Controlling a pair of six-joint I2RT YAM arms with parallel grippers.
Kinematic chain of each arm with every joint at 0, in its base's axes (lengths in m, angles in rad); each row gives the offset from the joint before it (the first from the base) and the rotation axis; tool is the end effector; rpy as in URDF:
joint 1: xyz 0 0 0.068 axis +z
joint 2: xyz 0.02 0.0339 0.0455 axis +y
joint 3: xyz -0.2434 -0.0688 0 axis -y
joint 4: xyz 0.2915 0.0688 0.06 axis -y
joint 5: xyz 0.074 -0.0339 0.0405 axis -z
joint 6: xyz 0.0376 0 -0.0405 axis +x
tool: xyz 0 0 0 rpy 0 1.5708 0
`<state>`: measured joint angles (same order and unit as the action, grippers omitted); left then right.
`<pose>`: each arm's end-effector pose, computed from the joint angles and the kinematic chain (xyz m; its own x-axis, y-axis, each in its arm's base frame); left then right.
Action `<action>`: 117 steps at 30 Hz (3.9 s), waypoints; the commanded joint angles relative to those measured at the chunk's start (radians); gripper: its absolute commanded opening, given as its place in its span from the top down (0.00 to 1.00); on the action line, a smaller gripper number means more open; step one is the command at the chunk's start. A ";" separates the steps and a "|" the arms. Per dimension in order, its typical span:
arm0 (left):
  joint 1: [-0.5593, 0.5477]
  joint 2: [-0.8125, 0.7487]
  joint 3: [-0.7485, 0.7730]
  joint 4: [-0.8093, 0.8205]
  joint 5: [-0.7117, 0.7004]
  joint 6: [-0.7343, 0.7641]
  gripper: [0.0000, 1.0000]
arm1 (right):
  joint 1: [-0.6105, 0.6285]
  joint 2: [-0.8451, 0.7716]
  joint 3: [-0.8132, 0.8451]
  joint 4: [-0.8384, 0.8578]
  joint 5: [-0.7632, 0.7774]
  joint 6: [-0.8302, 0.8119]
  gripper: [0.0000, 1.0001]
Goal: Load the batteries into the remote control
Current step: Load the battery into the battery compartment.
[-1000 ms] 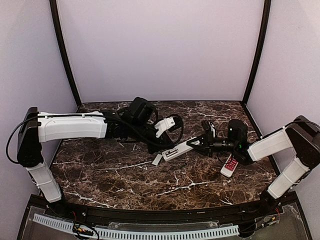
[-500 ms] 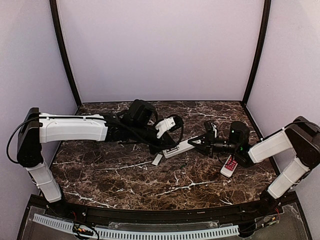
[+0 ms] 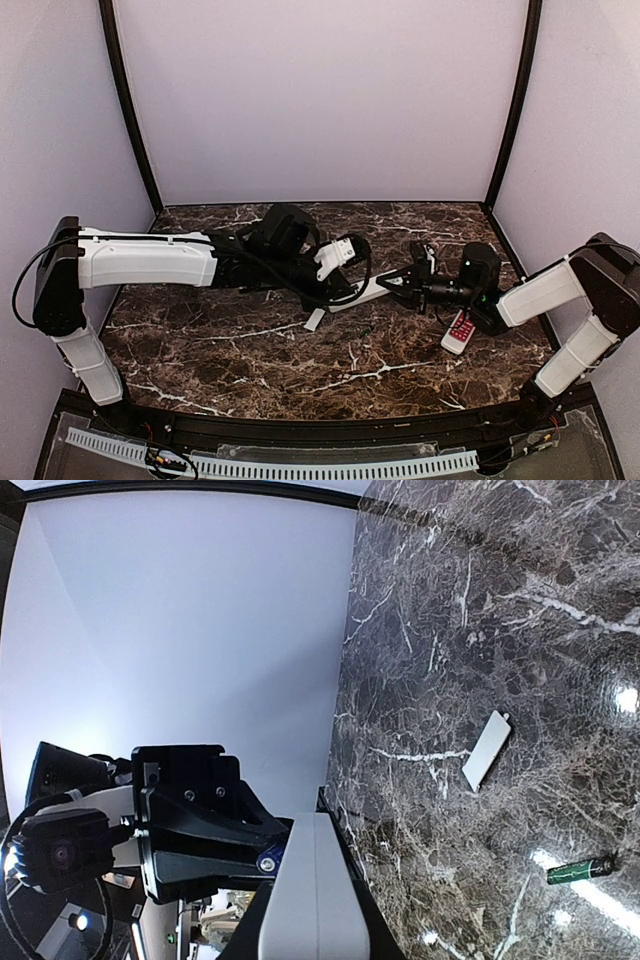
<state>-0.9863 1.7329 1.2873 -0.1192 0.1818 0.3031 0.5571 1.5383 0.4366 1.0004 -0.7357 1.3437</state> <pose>0.2382 -0.3723 0.2228 -0.0119 0.5500 -0.8351 0.9514 0.2631 0.1598 0.2402 0.1794 0.1136 -0.9534 0.2571 -0.1579 -0.1322 0.1143 0.9846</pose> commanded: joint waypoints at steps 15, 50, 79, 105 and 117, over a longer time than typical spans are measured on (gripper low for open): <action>-0.003 -0.008 -0.053 -0.044 -0.158 0.068 0.98 | 0.004 -0.029 -0.012 0.056 -0.003 0.021 1.00; -0.003 0.013 -0.001 -0.106 -0.142 0.053 0.94 | 0.004 -0.036 0.002 -0.002 0.003 -0.026 1.00; -0.038 0.004 -0.018 0.045 -0.065 -0.034 0.95 | 0.003 -0.029 -0.025 -0.018 0.054 0.008 1.00; -0.048 0.068 0.006 0.026 -0.141 -0.034 0.82 | 0.003 0.011 -0.056 0.136 0.039 0.101 1.00; -0.046 0.060 0.004 0.007 -0.150 -0.020 0.72 | 0.002 0.047 -0.078 0.220 0.038 0.145 1.00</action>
<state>-1.0306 1.7977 1.2770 -0.0753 0.0357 0.2790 0.5564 1.5860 0.3595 1.1007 -0.6838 1.4654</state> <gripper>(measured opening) 0.256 0.181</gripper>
